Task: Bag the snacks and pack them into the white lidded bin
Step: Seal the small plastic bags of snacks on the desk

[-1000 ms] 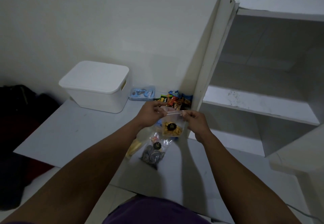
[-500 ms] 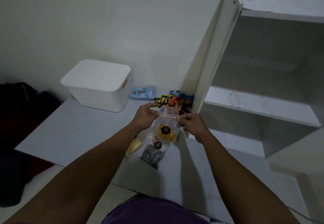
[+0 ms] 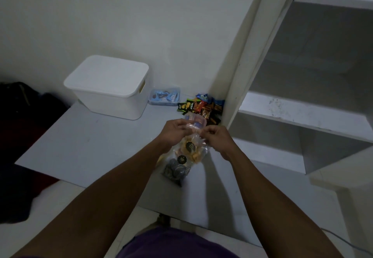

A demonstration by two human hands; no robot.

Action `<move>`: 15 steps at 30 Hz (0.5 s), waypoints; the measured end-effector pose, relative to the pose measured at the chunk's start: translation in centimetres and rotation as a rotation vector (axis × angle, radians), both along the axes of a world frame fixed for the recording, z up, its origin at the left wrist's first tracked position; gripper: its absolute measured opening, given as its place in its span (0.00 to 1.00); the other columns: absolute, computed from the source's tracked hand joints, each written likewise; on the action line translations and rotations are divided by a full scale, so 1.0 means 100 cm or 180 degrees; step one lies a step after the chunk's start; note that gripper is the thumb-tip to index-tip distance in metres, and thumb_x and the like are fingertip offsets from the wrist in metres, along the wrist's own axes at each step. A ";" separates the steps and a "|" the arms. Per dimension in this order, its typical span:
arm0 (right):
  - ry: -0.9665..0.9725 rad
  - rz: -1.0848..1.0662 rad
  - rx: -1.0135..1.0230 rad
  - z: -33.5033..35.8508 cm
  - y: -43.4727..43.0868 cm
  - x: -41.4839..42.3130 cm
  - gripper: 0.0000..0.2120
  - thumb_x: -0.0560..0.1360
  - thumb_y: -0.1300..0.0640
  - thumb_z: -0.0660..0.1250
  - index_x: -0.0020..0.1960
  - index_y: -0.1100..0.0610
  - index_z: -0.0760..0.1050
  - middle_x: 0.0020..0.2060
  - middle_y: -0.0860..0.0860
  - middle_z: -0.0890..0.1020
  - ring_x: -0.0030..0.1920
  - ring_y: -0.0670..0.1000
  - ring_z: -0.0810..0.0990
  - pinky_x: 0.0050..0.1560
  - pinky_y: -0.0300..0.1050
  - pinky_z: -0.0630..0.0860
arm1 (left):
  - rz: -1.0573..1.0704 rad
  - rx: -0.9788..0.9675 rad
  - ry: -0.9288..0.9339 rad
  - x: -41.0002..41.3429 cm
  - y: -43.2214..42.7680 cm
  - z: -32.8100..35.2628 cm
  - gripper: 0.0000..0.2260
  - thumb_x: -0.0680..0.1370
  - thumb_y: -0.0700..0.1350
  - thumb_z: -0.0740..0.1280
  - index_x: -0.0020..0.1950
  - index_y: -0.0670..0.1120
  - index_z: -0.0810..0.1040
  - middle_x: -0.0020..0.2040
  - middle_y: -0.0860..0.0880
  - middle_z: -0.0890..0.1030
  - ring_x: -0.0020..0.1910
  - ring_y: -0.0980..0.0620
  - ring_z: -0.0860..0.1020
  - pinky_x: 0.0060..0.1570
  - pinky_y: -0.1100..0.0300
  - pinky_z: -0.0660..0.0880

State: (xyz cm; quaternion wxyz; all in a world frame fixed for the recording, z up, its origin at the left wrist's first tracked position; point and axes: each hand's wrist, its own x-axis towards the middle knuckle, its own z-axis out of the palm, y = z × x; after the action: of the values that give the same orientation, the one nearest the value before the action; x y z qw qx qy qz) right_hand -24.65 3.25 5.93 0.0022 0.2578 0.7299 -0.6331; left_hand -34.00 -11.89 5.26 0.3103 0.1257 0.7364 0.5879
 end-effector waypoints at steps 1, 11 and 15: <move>-0.0009 -0.0052 0.0013 -0.003 -0.001 -0.001 0.04 0.77 0.64 0.69 0.45 0.62 0.82 0.36 0.52 0.82 0.34 0.47 0.77 0.31 0.34 0.74 | 0.0079 -0.0032 -0.0036 0.001 0.000 -0.001 0.12 0.76 0.38 0.70 0.60 0.44 0.81 0.47 0.47 0.84 0.38 0.59 0.81 0.34 0.67 0.75; -0.0484 0.0037 -0.0050 -0.027 -0.003 0.000 0.08 0.75 0.63 0.67 0.41 0.59 0.84 0.37 0.59 0.82 0.37 0.55 0.77 0.40 0.50 0.75 | 0.1028 -0.0075 -0.0122 0.018 0.007 -0.033 0.14 0.71 0.40 0.76 0.54 0.45 0.78 0.51 0.42 0.82 0.44 0.48 0.82 0.41 0.54 0.82; -0.0616 0.0062 0.0028 -0.031 -0.007 0.001 0.06 0.75 0.61 0.68 0.46 0.62 0.83 0.39 0.59 0.82 0.38 0.55 0.75 0.38 0.49 0.72 | 0.0766 0.0107 -0.0875 0.029 0.008 -0.037 0.08 0.74 0.45 0.74 0.46 0.41 0.81 0.43 0.40 0.82 0.40 0.45 0.80 0.41 0.53 0.79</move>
State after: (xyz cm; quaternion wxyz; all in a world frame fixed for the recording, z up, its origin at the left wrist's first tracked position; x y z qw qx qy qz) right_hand -24.56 2.57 2.82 0.0777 0.3106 0.7315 -0.6020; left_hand -31.15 -11.05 1.55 0.3333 -0.0396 0.6868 0.6447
